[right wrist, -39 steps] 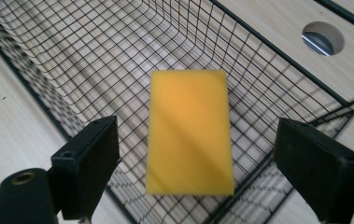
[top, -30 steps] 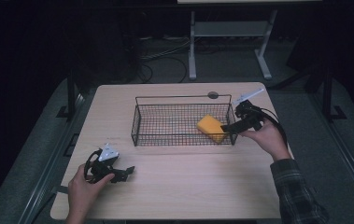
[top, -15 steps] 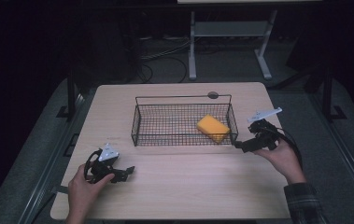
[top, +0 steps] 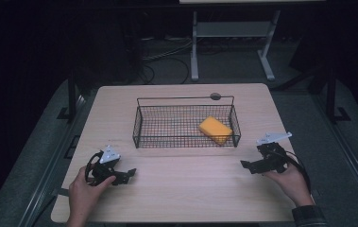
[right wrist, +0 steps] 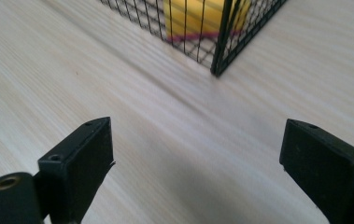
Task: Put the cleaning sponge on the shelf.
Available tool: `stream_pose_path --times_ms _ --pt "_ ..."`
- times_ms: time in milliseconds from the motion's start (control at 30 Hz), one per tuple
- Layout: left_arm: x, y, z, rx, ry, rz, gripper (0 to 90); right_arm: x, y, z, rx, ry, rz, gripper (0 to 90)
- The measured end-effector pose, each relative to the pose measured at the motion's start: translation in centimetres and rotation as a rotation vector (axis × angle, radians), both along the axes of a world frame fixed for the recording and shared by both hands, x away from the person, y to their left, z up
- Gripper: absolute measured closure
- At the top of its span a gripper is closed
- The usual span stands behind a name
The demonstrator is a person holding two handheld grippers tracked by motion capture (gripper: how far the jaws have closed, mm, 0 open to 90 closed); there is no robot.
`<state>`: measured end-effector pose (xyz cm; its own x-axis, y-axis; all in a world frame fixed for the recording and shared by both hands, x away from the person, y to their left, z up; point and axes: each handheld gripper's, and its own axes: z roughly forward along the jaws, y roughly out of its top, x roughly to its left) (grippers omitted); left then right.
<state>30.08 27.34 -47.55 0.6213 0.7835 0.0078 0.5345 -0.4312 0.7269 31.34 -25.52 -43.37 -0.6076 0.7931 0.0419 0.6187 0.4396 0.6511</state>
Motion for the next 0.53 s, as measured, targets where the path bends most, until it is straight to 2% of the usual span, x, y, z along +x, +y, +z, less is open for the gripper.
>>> stream_pose_path --times_ms 333,533 --pt "0.0 0.0 0.0 0.001 0.000 0.000 12.7 -2.0 -1.1 -2.0 0.002 -0.006 -0.032 7.4" --pt "0.0 0.0 0.0 0.001 0.000 0.000 12.7 -2.6 -1.3 -2.5 -0.004 -0.001 -0.037 6.7"
